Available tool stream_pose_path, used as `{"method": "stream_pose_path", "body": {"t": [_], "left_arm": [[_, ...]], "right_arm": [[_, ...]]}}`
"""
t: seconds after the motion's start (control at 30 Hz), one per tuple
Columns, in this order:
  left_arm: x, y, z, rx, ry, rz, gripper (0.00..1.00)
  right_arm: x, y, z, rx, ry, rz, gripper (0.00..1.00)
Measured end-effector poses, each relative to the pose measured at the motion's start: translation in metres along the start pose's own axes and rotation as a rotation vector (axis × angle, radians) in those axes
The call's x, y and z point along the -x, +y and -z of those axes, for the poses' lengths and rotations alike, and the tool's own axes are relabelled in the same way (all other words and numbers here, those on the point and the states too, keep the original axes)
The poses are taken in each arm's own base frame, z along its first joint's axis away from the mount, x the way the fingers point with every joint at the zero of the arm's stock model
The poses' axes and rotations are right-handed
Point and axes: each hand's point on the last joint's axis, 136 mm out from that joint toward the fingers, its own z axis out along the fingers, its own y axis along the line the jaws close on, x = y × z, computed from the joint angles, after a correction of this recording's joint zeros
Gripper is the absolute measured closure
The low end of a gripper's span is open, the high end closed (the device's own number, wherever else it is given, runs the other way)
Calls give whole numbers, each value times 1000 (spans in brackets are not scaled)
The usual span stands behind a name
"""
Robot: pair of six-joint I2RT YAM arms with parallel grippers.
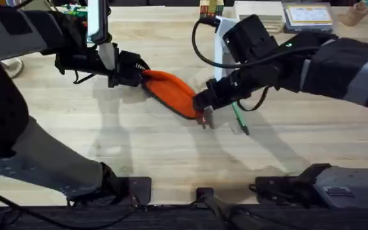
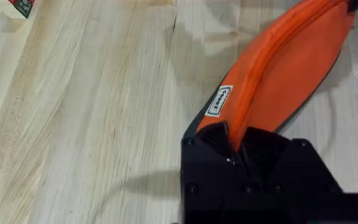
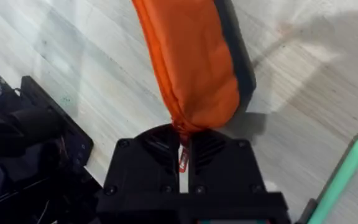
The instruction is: Unzip the bag, pick up the pens from the table one at a time and place them inside, then zip the bag closed.
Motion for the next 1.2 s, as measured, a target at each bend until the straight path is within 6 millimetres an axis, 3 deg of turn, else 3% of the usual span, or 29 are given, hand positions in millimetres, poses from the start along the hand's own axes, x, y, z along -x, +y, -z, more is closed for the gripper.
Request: {"method": "stream_pose_path", "body": {"t": [0.13, 0.23, 0.53, 0.8, 0.83, 1.03, 1.07, 1.17, 1.2], "left_arm": [[0, 0, 0, 0, 0, 0, 959], [1, -1, 0, -3, -2, 3, 959], [1, -1, -1, -6, -5, 5, 959], [-2, 2, 1, 9, 4, -4, 958], [-4, 4, 3, 17, 10, -5, 959], [-8, 6, 6, 25, 30, -8, 959], [-9, 7, 7, 28, 36, -8, 959], [-10, 6, 7, 27, 40, -7, 959], [-11, 7, 7, 29, 44, -9, 959]], "right_arm": [[-1, 1, 1, 2, 3, -1, 944], [2, 7, 17, -4, -39, 19, 967], [7, 15, 32, 1, -89, 43, 971], [28, 23, 38, 20, -169, 83, 971], [41, 27, 41, 34, -223, 110, 971], [75, 38, 52, 53, -370, 178, 971], [97, 41, 60, 41, -468, 211, 971], [112, 44, 62, 47, -526, 224, 971], [131, 47, 64, 70, -598, 213, 971]]}}
